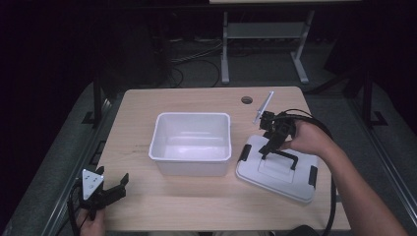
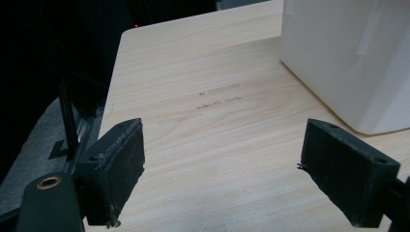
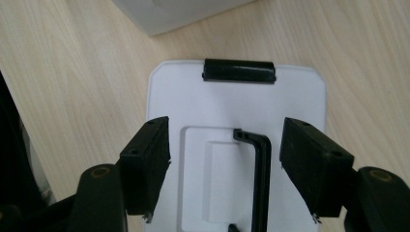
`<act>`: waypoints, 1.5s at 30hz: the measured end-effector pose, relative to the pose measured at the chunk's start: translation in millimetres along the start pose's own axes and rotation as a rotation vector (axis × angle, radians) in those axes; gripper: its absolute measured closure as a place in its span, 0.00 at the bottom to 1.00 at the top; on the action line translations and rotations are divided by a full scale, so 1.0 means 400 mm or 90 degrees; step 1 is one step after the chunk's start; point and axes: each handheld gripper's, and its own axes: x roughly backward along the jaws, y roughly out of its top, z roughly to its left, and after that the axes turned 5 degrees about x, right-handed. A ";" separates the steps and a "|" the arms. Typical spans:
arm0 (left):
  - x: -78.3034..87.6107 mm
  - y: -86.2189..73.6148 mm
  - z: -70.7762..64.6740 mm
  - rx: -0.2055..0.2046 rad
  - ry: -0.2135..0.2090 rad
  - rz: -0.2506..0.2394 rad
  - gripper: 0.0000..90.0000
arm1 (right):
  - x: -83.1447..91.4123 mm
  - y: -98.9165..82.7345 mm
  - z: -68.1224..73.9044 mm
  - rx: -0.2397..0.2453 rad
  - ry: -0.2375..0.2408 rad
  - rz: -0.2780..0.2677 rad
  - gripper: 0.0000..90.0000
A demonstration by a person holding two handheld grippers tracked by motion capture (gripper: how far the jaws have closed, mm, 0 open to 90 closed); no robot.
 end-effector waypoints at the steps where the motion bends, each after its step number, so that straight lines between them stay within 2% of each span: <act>1: 0.000 0.000 0.000 0.000 0.000 0.000 0.17 | -0.003 -0.006 -0.002 -0.002 0.001 0.000 0.38; 16: -0.001 0.000 -0.001 -0.003 -0.001 0.001 0.17 | -0.055 -0.083 -0.029 -0.036 0.010 0.016 0.38; 35: -0.001 0.000 -0.004 -0.006 -0.002 0.001 0.17 | -0.106 -0.144 -0.049 -0.067 0.015 0.027 0.40; 45: 0.000 0.000 -0.005 -0.006 -0.002 0.001 0.17 | -0.128 -0.157 -0.054 -0.071 0.018 0.030 0.49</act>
